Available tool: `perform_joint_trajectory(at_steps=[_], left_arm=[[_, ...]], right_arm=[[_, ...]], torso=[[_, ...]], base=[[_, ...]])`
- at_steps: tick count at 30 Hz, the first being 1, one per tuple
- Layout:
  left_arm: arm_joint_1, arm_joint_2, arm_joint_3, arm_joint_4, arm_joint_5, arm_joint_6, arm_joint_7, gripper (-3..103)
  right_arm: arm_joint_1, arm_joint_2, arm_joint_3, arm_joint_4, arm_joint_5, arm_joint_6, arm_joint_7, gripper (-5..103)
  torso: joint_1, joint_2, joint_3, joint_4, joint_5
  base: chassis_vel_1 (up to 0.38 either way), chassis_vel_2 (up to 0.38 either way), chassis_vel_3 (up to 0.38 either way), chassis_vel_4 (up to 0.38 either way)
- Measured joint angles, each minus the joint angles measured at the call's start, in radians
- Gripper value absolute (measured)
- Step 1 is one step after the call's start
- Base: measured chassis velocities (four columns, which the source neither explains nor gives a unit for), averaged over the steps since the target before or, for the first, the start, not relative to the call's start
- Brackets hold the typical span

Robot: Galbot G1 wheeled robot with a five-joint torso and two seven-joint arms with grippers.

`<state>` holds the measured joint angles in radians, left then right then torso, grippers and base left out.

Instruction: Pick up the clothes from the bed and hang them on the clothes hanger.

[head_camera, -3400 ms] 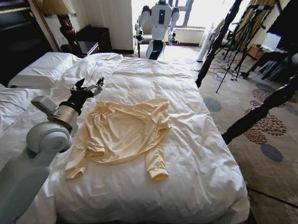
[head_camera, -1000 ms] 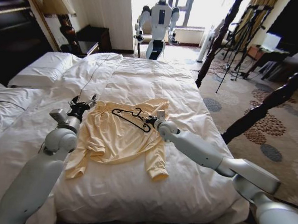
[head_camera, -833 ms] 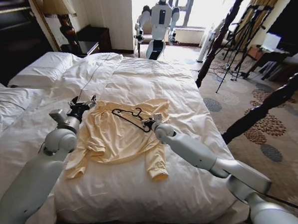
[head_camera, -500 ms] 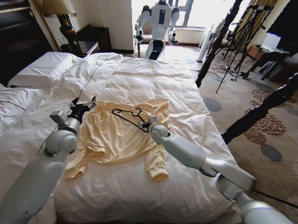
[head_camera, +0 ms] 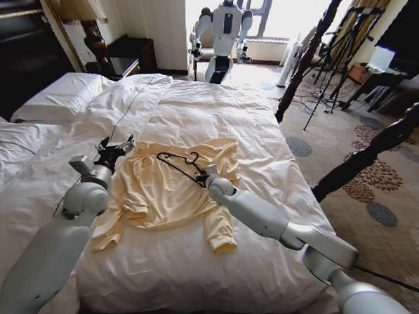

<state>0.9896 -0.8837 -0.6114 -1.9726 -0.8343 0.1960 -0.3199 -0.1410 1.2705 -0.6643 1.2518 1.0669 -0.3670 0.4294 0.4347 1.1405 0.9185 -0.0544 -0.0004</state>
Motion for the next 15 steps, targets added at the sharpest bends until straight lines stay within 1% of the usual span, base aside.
perform_joint_trajectory(at_steps=[1, 3, 4, 5, 12, 13, 15], left_arm=[[0.000, 0.000, 0.000, 0.000, -0.001, 0.000, 0.000, 100], [0.001, -0.001, 0.001, 0.000, -0.001, 0.000, 0.000, 100], [0.001, -0.001, 0.001, 0.000, -0.001, 0.000, 0.000, 100], [0.004, -0.002, 0.001, 0.000, -0.001, -0.001, 0.000, 100], [0.006, -0.001, 0.000, 0.001, -0.002, -0.002, -0.001, 100], [0.005, -0.001, 0.000, 0.001, -0.002, -0.002, -0.001, 100], [0.004, -0.004, -0.001, 0.001, -0.002, -0.002, -0.002, 100]], right_arm=[[-0.002, -0.001, 0.001, 0.001, 0.000, 0.002, 0.001, 16], [-0.004, -0.003, 0.000, 0.007, -0.004, 0.010, 0.005, 6], [-0.004, -0.003, 0.000, 0.007, -0.004, 0.010, 0.005, 6], [-0.004, -0.005, -0.003, 0.013, -0.011, 0.014, 0.005, 2], [0.026, -0.018, -0.034, 0.042, -0.068, 0.036, -0.012, 2], [0.045, -0.028, -0.048, 0.053, -0.086, 0.044, -0.030, 2], [0.091, -0.054, -0.083, 0.090, -0.089, 0.049, -0.060, 2]], torso=[[0.000, 0.000, 0.000, 0.0000, 0.0000], [0.000, 0.000, 0.000, 0.0000, 0.0000], [0.000, 0.000, 0.000, 0.0000, 0.0000], [0.000, 0.000, 0.000, 0.0000, 0.0000], [0.000, 0.000, 0.000, 0.0001, 0.0000], [0.000, 0.000, 0.000, 0.0001, 0.0000], [0.000, 0.000, 0.000, 0.0001, 0.0000]], base=[[0.000, 0.000, 0.000, 0.000], [0.000, 0.000, 0.000, 0.000], [0.000, 0.000, 0.000, 0.000], [0.000, 0.000, 0.000, 0.000], [0.000, 0.000, 0.000, 0.000], [0.000, 0.000, 0.000, 0.000], [0.000, 0.000, 0.000, 0.000]])
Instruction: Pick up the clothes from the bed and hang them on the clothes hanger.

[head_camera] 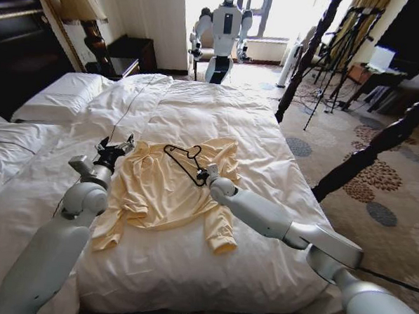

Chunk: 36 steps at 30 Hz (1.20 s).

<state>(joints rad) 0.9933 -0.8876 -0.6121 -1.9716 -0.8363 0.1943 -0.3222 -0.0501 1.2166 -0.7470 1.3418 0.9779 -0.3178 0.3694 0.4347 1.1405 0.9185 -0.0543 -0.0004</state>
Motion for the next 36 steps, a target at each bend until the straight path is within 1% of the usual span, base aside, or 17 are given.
perform_joint_trajectory(at_steps=[2, 4, 5, 8, 9, 11, 12, 13, 16, 18, 20, 21, 24, 25, 27, 31, 36], left_arm=[[0.001, -0.001, -0.001, 0.000, 0.000, 0.000, -0.001, 100], [0.002, -0.003, -0.005, 0.000, 0.000, 0.000, -0.001, 100], [0.002, -0.003, -0.005, 0.000, 0.000, 0.000, -0.001, 100], [-0.006, -0.006, -0.007, 0.008, 0.000, 0.000, -0.002, 100], [-0.006, -0.006, -0.007, 0.008, 0.000, 0.000, -0.002, 100], [-0.017, -0.009, -0.006, 0.015, 0.000, 0.000, -0.002, 100], [-0.027, -0.013, -0.002, 0.021, 0.001, 0.000, -0.002, 100], [-0.027, -0.013, -0.002, 0.021, 0.001, 0.000, -0.002, 100], [-0.047, -0.027, 0.005, 0.029, 0.003, 0.002, -0.002, 100], [-0.049, -0.031, 0.005, 0.030, 0.003, 0.002, -0.002, 100], [-0.052, -0.043, 0.002, 0.034, 0.005, 0.003, -0.002, 100], [-0.052, -0.043, 0.002, 0.034, 0.005, 0.003, -0.002, 100], [-0.048, -0.048, -0.010, 0.037, 0.006, 0.003, -0.002, 100], [-0.046, -0.049, -0.014, 0.040, 0.006, 0.002, -0.001, 100], [-0.046, -0.049, -0.016, 0.043, 0.007, 0.001, -0.001, 100], [-0.047, -0.047, -0.018, 0.060, 0.009, 0.000, 0.004, 100], [-0.066, -0.041, 0.004, 0.088, 0.021, 0.013, 0.019, 100]], right_arm=[[0.021, -0.017, -0.018, 0.022, 0.010, 0.000, -0.010, 2], [0.077, -0.059, -0.058, 0.072, 0.058, -0.007, -0.063, 2], [0.077, -0.059, -0.058, 0.072, 0.058, -0.007, -0.063, 2], [0.158, -0.095, -0.112, 0.042, 0.097, -0.015, -0.216, 2], [0.158, -0.095, -0.112, 0.042, 0.097, -0.015, -0.216, 2], [0.203, -0.092, -0.148, -0.022, 0.092, -0.015, -0.319, 2], [0.229, -0.077, -0.178, -0.070, 0.073, -0.012, -0.371, 2], [0.229, -0.077, -0.178, -0.070, 0.073, -0.012, -0.371, 2], [0.249, -0.014, -0.233, -0.198, 0.003, 0.021, -0.485, 2], [0.250, 0.006, -0.238, -0.234, -0.022, 0.033, -0.511, 2], [0.251, 0.088, -0.240, -0.364, -0.123, 0.073, -0.590, 2], [0.251, 0.088, -0.240, -0.364, -0.123, 0.073, -0.590, 2], [0.263, 0.164, -0.234, -0.477, -0.237, 0.084, -0.644, 2], [0.264, 0.181, -0.230, -0.504, -0.268, 0.086, -0.654, -2], [0.264, 0.192, -0.228, -0.518, -0.281, 0.087, -0.656, -2], [0.259, 0.202, -0.226, -0.522, -0.300, 0.083, -0.606, -2], [0.243, 0.172, -0.213, -0.504, -0.340, 0.073, -0.559, 5]], torso=[[0.000, 0.000, 0.000, 0.0001, 0.0000], [0.000, 0.000, 0.000, 0.0000, 0.0000], [0.000, 0.000, 0.000, 0.0000, 0.0000], [0.000, 0.000, 0.000, -0.0003, 0.0000], [0.000, 0.000, 0.000, -0.0003, 0.0000], [0.000, 0.000, 0.000, -0.0003, 0.0002], [0.000, 0.000, 0.000, -0.0002, -0.0001], [0.000, 0.000, 0.000, -0.0002, -0.0001], [0.000, 0.000, 0.000, 0.0000, 0.0001], [0.000, 0.000, 0.000, -0.0001, 0.0000], [0.000, 0.000, 0.000, -0.0001, -0.0001], [0.000, 0.000, 0.000, -0.0001, -0.0001], [0.000, 0.000, 0.000, 0.0002, -0.0003], [0.000, 0.000, 0.000, 0.0003, -0.0003], [0.000, 0.000, 0.000, 0.0002, -0.0004], [0.000, 0.000, 0.000, 0.0002, -0.0002], [0.000, 0.000, 0.000, -0.0001, 0.0000]], base=[[0.000, 0.000, 0.000, 0.000], [0.000, 0.000, 0.000, 0.000], [0.000, 0.000, 0.000, 0.000], [0.000, 0.000, 0.000, 0.000], [0.000, 0.000, 0.000, 0.000], [0.000, 0.000, 0.000, 0.000], [0.000, 0.000, 0.000, 0.000], [0.000, 0.000, 0.000, 0.000], [0.000, 0.000, 0.000, 0.000], [0.000, 0.000, 0.000, 0.000], [0.000, 0.000, 0.000, 0.000], [0.000, 0.000, 0.000, 0.000], [0.000, 0.000, 0.000, 0.000], [0.000, 0.000, 0.000, 0.000], [0.000, 0.000, 0.000, 0.000], [0.000, 0.000, 0.000, 0.000], [0.000, 0.000, 0.000, 0.000]])
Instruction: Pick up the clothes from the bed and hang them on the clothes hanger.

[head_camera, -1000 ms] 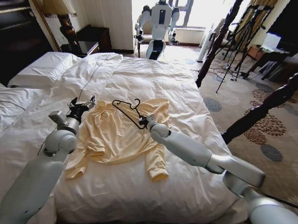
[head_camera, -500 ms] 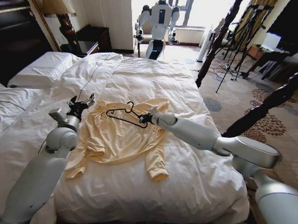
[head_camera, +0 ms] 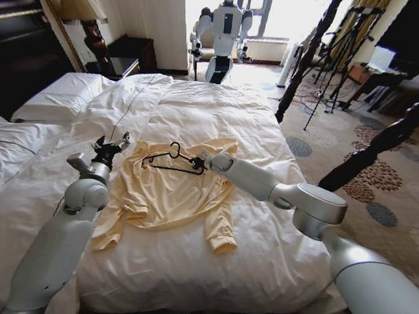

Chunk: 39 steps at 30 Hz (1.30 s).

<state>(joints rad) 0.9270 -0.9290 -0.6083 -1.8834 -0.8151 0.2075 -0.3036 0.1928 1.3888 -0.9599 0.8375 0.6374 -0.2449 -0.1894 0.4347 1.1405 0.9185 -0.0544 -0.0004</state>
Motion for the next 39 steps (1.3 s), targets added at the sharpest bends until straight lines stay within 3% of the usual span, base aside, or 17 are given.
perform_joint_trajectory(at_steps=[4, 6, 7, 9, 11, 12, 14, 15, 16, 18, 20, 21, 22, 23, 28, 32, 39], left_arm=[[-0.043, 0.006, 0.043, 0.075, 0.065, 0.060, 0.022, 100], [-0.091, 0.016, 0.085, 0.139, 0.110, 0.163, 0.070, 100], [-0.091, 0.016, 0.085, 0.139, 0.110, 0.163, 0.070, 100], [-0.126, 0.020, 0.127, 0.178, 0.119, 0.205, 0.090, 100], [-0.194, 0.015, 0.207, 0.263, 0.138, 0.188, 0.115, 100], [-0.194, 0.015, 0.207, 0.263, 0.138, 0.188, 0.115, 100], [-0.253, -0.009, 0.261, 0.368, 0.183, 0.130, 0.140, 100], [-0.253, -0.009, 0.261, 0.368, 0.183, 0.130, 0.140, 100], [-0.275, -0.021, 0.275, 0.414, 0.202, 0.106, 0.155, 100], [-0.286, -0.030, 0.276, 0.455, 0.213, 0.091, 0.170, 100], [-0.288, -0.036, 0.267, 0.494, 0.225, 0.075, 0.160, 100], [-0.288, -0.036, 0.267, 0.494, 0.225, 0.075, 0.160, 100], [-0.297, -0.048, 0.259, 0.535, 0.253, 0.053, 0.138, 100], [-0.313, -0.064, 0.254, 0.579, 0.282, 0.035, 0.124, 100], [-0.373, -0.098, 0.265, 0.678, 0.282, 0.030, 0.146, 100], [-0.423, -0.144, 0.290, 0.715, 0.258, 0.034, 0.172, 100], [-0.488, -0.192, 0.330, 0.790, 0.254, 0.040, 0.184, 100]], right_arm=[[-0.014, -0.029, 0.007, 0.044, 0.027, -0.015, 0.037, 12], [-0.024, -0.050, 0.010, 0.088, 0.056, -0.027, 0.063, 21], [-0.024, -0.050, 0.010, 0.088, 0.056, -0.027, 0.063, 21], [-0.029, -0.056, 0.014, 0.103, 0.067, -0.029, 0.073, 32], [-0.037, -0.057, 0.021, 0.113, 0.074, -0.030, 0.092, 42], [-0.037, -0.057, 0.021, 0.113, 0.074, -0.030, 0.092, 42], [-0.043, -0.061, 0.023, 0.133, 0.086, -0.032, 0.118, 48], [-0.043, -0.061, 0.023, 0.133, 0.086, -0.032, 0.118, 48], [-0.044, -0.064, 0.024, 0.146, 0.091, -0.035, 0.132, 59], [-0.043, -0.052, 0.024, 0.151, 0.092, -0.036, 0.138, 65], [-0.039, -0.027, 0.023, 0.150, 0.093, -0.036, 0.136, 75], [-0.039, -0.027, 0.023, 0.150, 0.093, -0.036, 0.136, 75], [-0.037, -0.017, 0.024, 0.152, 0.097, -0.036, 0.136, 75], [-0.037, -0.014, 0.027, 0.161, 0.099, -0.036, 0.136, 80], [-0.042, -0.043, 0.037, 0.216, 0.108, -0.048, 0.145, 99], [-0.048, -0.100, 0.053, 0.279, 0.118, -0.066, 0.163, 100], [-0.047, -0.185, 0.094, 0.348, 0.136, -0.085, 0.183, 100]], torso=[[0.000, 0.000, 0.000, -0.0004, 0.0000], [0.000, 0.000, 0.000, 0.0000, -0.0002], [0.000, 0.000, 0.000, 0.0000, -0.0002], [0.000, 0.000, 0.000, 0.0001, 0.0001], [0.000, 0.000, 0.000, -0.0001, 0.0001], [0.000, 0.000, 0.000, -0.0001, 0.0001], [0.000, 0.000, 0.000, -0.0002, 0.0001], [0.000, 0.000, 0.000, -0.0002, 0.0001], [0.000, 0.000, 0.000, -0.0004, -0.0003], [0.000, 0.000, 0.000, -0.0009, -0.0002], [0.000, 0.000, 0.000, -0.0001, 0.0006], [0.000, 0.000, 0.000, -0.0001, 0.0006], [0.000, 0.000, 0.000, 0.0014, 0.0002], [0.000, 0.000, 0.000, 0.0014, -0.0006], [0.000, 0.000, 0.000, 0.0005, 0.0003], [0.000, 0.000, 0.000, -0.0007, 0.0005], [0.000, 0.000, 0.000, 0.0000, 0.0001]], base=[[0.000, 0.000, 0.000, 0.000], [0.000, 0.000, 0.000, 0.000], [0.000, 0.000, 0.000, 0.000], [0.000, 0.000, 0.000, 0.000], [0.000, 0.000, 0.000, 0.000], [0.000, 0.000, 0.000, 0.000], [0.000, 0.000, 0.000, 0.000], [0.000, 0.000, 0.000, 0.000], [0.000, 0.000, 0.000, 0.000], [0.000, 0.000, 0.000, 0.000], [0.000, 0.000, 0.000, 0.000], [0.000, 0.000, 0.000, 0.000], [0.000, 0.000, 0.000, 0.000], [0.000, 0.000, 0.000, 0.000], [0.000, 0.000, 0.000, 0.000], [0.000, 0.000, 0.000, 0.000], [0.000, 0.000, 0.000, 0.000]])
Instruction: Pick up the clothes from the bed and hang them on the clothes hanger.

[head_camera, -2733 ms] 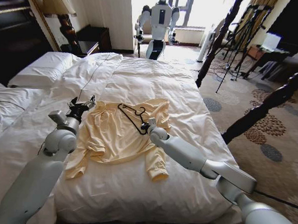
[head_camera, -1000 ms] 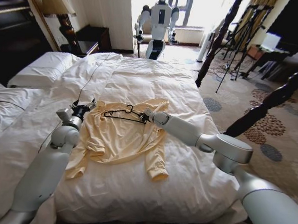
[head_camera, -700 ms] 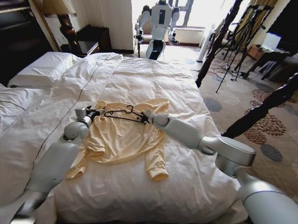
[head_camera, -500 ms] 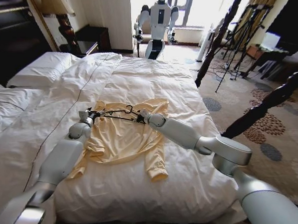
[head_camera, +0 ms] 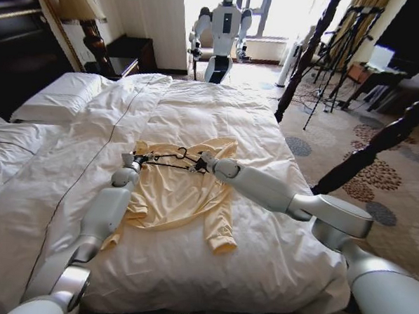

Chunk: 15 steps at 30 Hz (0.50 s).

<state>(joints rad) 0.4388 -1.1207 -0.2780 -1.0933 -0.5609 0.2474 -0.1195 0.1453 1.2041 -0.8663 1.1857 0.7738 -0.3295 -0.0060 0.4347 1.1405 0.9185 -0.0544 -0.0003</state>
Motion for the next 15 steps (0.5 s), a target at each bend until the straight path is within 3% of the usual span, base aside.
perform_joint_trajectory(at_steps=[3, 7, 11, 14, 15], left_arm=[[-0.026, -0.016, 0.006, 0.047, 0.006, -0.013, 0.000, 103], [-0.084, -0.046, 0.007, 0.147, 0.047, -0.066, 0.000, 97], [-0.116, -0.060, 0.006, 0.195, 0.064, -0.091, 0.001, 85], [-0.113, -0.062, 0.006, 0.198, 0.069, -0.094, 0.006, 68], [-0.113, -0.062, 0.006, 0.198, 0.069, -0.094, 0.006, 68]], right_arm=[[0.000, -0.021, 0.013, 0.023, 0.004, -0.001, 0.004, 100], [-0.002, -0.061, 0.038, 0.089, 0.038, -0.010, 0.036, 100], [0.000, -0.106, 0.054, 0.155, 0.080, -0.031, 0.057, 100], [-0.001, -0.152, 0.064, 0.207, 0.097, -0.039, 0.082, 100], [-0.001, -0.152, 0.064, 0.207, 0.097, -0.039, 0.082, 100]], torso=[[0.000, 0.000, 0.000, 0.0001, 0.0000], [0.000, 0.000, 0.000, 0.0000, 0.0000], [0.000, 0.000, 0.000, -0.0001, 0.0002], [0.000, 0.000, 0.000, -0.0001, 0.0001], [0.000, 0.000, 0.000, -0.0001, 0.0001]], base=[[0.000, 0.000, 0.000, 0.000], [0.000, 0.000, 0.000, 0.000], [0.000, 0.000, 0.000, 0.000], [0.000, 0.000, 0.000, 0.000], [0.000, 0.000, 0.000, 0.000]])
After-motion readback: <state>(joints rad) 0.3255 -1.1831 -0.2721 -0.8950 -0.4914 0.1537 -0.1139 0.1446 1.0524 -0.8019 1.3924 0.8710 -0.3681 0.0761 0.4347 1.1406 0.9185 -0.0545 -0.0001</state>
